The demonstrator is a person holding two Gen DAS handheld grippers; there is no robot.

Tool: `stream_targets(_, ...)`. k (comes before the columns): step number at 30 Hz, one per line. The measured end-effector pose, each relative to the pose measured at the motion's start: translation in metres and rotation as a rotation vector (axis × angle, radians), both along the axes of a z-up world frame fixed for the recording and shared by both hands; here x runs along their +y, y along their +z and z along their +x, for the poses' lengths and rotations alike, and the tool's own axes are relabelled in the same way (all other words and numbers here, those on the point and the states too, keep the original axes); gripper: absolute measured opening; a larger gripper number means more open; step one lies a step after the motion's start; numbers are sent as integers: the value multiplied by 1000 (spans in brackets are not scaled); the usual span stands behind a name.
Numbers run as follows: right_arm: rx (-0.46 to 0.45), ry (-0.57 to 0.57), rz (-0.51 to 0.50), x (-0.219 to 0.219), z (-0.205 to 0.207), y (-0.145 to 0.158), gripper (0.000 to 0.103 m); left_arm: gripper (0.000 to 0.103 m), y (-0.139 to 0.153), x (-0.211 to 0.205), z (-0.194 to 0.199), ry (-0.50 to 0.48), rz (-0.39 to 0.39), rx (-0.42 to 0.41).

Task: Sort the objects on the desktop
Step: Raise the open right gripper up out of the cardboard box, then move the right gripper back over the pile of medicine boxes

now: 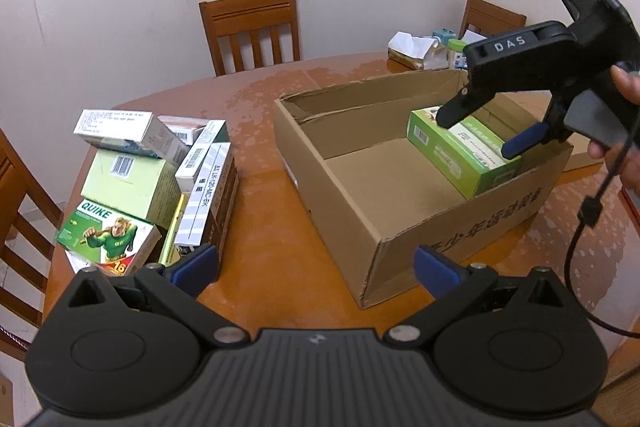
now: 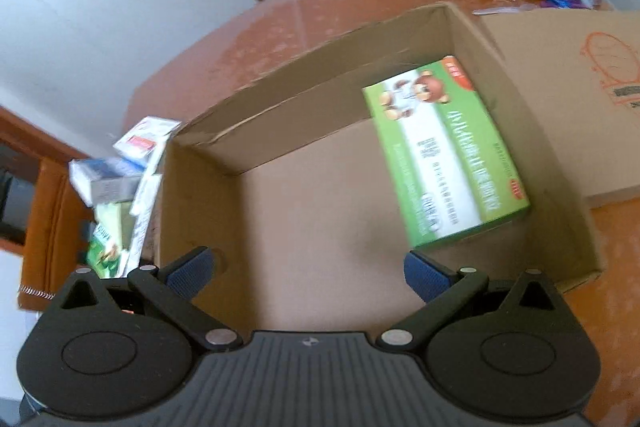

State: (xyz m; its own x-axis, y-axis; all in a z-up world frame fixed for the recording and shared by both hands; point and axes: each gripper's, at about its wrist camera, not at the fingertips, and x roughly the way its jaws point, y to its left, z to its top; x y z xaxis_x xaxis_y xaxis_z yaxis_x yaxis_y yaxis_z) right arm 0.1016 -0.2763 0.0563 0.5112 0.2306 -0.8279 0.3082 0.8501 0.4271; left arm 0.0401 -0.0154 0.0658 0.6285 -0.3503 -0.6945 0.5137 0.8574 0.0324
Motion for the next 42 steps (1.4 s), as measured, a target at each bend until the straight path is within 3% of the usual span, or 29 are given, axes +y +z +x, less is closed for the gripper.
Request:
stream_targets(3, -23, 32, -53, 10, 2, 9, 103, 103, 0, 1, -1, 11, -4, 5)
stream_targets(16, -94, 83, -79, 34, 8, 32, 103, 103, -12, 42, 13, 106, -107, 34)
stream_targets(26, -202, 419, -228, 149, 76, 73, 103, 103, -26, 96, 21, 198, -134, 36)
stream_targets(31, -277, 600, -195, 214, 112, 79, 103, 103, -30, 121, 17, 247, -139, 43)
stream_targets(37, -282, 695, -378, 269, 157, 59, 102, 103, -31, 141, 11, 275, -144, 43)
stream_targets(39, -273, 708, -397, 277, 170, 49, 92, 103, -32, 146, 10, 283, -142, 43)
stream_targets(42, -245, 739, -429, 285, 181, 37, 86, 103, -35, 153, 12, 295, -141, 49)
